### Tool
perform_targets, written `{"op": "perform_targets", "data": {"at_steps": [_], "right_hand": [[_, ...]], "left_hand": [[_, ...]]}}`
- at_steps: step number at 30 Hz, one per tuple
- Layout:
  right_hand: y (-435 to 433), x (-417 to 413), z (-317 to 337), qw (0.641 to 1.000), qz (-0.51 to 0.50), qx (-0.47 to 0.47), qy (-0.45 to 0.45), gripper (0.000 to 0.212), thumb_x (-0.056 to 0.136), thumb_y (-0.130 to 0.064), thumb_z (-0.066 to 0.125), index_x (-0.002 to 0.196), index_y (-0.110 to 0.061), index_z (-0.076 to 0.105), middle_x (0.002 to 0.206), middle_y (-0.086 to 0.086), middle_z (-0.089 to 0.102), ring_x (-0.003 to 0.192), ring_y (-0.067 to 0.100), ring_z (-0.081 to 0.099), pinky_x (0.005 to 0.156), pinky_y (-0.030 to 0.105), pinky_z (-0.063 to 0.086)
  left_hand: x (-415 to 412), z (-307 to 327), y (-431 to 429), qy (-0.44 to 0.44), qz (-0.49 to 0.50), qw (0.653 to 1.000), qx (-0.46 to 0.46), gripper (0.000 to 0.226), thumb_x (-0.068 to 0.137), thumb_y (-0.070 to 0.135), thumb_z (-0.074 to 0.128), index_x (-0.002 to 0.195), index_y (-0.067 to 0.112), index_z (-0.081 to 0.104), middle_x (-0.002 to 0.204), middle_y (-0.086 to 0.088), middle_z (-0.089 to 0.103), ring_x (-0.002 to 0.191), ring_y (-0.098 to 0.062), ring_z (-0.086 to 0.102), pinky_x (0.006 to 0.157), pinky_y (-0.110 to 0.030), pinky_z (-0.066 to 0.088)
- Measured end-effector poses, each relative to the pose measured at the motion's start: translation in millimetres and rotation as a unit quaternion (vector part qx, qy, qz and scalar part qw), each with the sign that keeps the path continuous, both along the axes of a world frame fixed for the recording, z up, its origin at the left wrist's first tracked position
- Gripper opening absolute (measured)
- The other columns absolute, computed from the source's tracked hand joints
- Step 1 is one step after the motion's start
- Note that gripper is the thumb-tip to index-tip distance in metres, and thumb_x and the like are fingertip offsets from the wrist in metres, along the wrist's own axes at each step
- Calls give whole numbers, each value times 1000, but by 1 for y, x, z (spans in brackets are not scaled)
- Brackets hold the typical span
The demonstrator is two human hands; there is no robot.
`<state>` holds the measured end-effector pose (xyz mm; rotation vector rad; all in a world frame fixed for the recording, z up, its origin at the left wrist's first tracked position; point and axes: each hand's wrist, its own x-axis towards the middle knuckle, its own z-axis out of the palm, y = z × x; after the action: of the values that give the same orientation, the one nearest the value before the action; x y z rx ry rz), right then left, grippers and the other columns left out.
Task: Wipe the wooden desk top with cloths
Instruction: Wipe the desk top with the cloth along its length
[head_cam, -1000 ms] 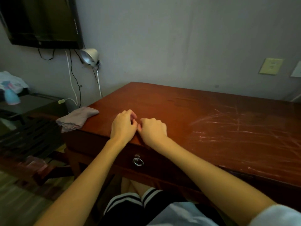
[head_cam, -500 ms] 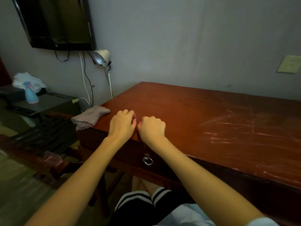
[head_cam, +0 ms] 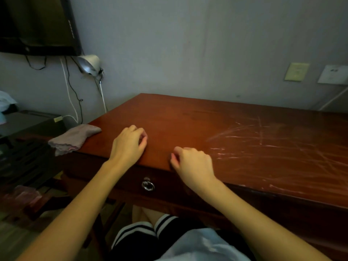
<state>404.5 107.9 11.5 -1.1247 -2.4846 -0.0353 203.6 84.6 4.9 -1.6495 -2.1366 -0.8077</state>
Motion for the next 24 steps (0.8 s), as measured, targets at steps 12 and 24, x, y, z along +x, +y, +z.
{"op": "perform_targets", "data": {"at_steps": [12,24], "right_hand": [[53,-18,5,998,-63,7,-31,32,98,-36,39,108,-16,61,107,11,65,99,34,62,77,35,45],[102,53,18,994,49,-56,-76,25,97,-42,42,91,-26,60,85,1,67,75,23,64,69,36,53]], "left_hand": [[58,-3,39,-42,-47,998,-30,10,92,27,52,96,22,59,96,2,57,97,-21,53,74,-34,44],[60,-7,35,-29,-50,998,-22,10,94,26,50,98,22,58,98,2,56,97,-19,51,73,-33,44]]}}
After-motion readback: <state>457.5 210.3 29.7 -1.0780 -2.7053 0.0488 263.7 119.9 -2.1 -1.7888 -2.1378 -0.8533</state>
